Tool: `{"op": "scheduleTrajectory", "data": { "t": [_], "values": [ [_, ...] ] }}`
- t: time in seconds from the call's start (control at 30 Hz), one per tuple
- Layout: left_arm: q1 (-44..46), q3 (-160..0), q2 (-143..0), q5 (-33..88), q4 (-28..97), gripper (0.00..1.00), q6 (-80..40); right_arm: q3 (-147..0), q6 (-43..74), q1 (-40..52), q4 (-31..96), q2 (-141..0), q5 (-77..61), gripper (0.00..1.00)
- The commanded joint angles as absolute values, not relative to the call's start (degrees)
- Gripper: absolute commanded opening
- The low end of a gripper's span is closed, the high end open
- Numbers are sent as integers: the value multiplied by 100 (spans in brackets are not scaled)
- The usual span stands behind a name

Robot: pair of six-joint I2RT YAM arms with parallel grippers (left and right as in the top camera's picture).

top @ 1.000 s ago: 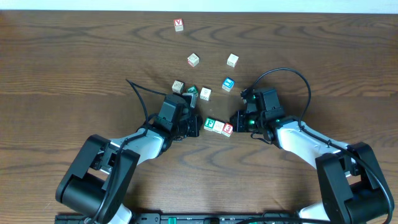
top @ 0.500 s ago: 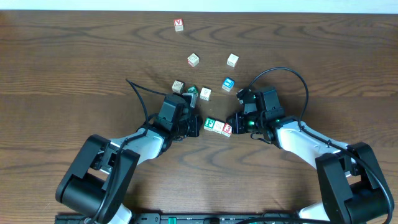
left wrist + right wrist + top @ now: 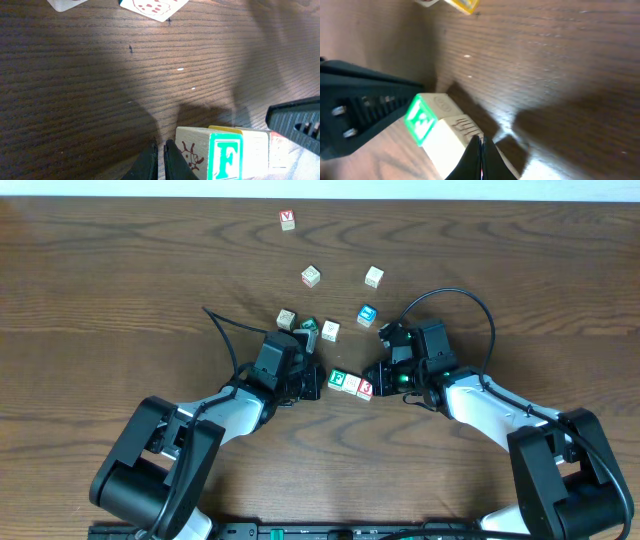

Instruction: Lift 3 blocks

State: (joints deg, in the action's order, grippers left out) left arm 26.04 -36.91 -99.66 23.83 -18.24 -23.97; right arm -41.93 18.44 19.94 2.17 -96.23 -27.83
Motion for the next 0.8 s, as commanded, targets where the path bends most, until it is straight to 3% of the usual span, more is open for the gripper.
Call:
{"op": "scheduleTrajectory", "data": {
  "t": [0.0, 0.3, 0.5, 0.77],
  "values": [
    [2609, -3776, -10031, 2399, -1822, 8, -2381, -4160, 2226, 1881, 325, -9666, -1962, 1],
    [2609, -3776, -10031, 2738, -1723, 8, -2084, -4160, 3148, 1232, 1234, -9666, -1699, 1],
    [2606, -3776, -10031, 2829, -1758, 8, -1990, -4160, 3114, 1365, 1970, -9666, -2287, 1],
    [2606, -3776, -10031, 2829, -1793, 8, -1992, -4160, 3076, 1643, 2012, -9666, -2600, 1]
  ]
}}
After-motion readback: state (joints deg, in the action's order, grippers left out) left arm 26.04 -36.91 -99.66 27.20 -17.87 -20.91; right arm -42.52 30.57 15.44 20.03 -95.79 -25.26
